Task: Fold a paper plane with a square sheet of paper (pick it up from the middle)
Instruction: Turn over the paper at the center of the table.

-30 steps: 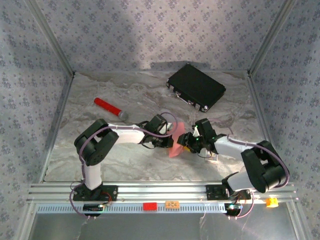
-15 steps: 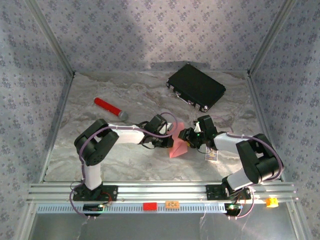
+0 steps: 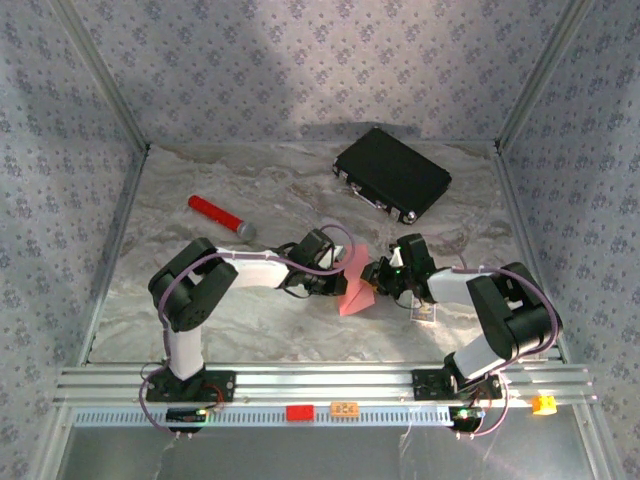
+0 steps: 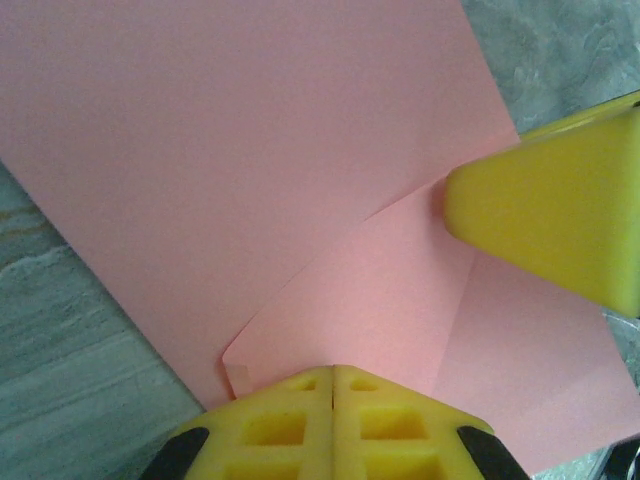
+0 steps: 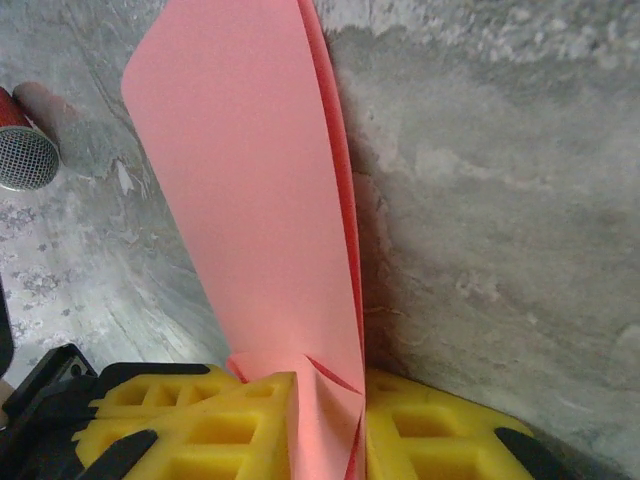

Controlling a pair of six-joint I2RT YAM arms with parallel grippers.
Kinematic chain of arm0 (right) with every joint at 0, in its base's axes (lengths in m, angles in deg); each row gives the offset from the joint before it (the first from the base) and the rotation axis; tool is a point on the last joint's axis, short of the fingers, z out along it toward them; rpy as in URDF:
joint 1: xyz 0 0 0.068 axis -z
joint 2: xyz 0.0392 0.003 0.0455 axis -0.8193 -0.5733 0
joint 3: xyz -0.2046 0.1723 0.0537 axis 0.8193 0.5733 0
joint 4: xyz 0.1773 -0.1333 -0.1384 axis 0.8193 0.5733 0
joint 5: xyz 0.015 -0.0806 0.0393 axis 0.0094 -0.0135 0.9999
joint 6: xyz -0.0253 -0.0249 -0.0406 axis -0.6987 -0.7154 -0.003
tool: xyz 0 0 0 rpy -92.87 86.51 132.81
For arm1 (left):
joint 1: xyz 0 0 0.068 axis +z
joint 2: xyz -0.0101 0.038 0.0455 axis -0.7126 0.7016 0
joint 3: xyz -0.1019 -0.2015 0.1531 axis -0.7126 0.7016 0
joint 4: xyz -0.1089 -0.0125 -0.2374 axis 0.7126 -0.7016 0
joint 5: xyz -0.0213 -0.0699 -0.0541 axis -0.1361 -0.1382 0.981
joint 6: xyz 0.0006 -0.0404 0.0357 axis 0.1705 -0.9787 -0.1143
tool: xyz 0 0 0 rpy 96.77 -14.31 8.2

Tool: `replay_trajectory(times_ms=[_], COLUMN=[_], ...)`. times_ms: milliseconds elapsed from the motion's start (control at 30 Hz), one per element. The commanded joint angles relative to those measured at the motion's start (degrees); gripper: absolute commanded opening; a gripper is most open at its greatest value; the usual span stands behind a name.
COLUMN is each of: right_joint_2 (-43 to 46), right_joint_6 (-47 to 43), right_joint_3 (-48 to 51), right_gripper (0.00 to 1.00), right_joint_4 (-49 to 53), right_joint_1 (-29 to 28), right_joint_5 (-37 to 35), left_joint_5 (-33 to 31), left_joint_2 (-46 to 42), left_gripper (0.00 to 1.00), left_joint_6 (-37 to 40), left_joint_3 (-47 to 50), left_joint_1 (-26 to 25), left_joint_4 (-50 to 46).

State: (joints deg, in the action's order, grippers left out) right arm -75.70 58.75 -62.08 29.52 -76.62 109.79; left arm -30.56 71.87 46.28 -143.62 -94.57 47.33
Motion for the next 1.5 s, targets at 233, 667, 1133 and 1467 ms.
replay_trajectory(times_ms=[233,667,1133,1467], right_joint_2=[2.0,16.0,-0.8,-20.8], right_joint_6=[-1.1,-19.7,-18.1,-13.3], right_joint_3=[0.6,-14.5,-38.0,-49.5], right_gripper=[0.06,0.06,0.04,0.03], right_joint_4=[-1.6,35.9,71.2,76.5], right_joint_1=[0.4,-7.0,-27.0,-35.7], right_joint_5=[1.4,-19.6,-72.7,-80.2], left_joint_5=[0.7,-19.9,-38.6,-49.1], left_joint_2=[-4.8,-26.2,-48.2,-63.9], left_gripper=[0.16,0.28,0.37,0.4], left_joint_6=[-2.1,-4.4,-10.0,-14.8], left_joint_3=[2.1,12.0,20.9,24.6], left_joint_1=[-0.3,0.6,3.6,4.3], left_joint_4=[-0.1,-3.4,-12.8,-23.2])
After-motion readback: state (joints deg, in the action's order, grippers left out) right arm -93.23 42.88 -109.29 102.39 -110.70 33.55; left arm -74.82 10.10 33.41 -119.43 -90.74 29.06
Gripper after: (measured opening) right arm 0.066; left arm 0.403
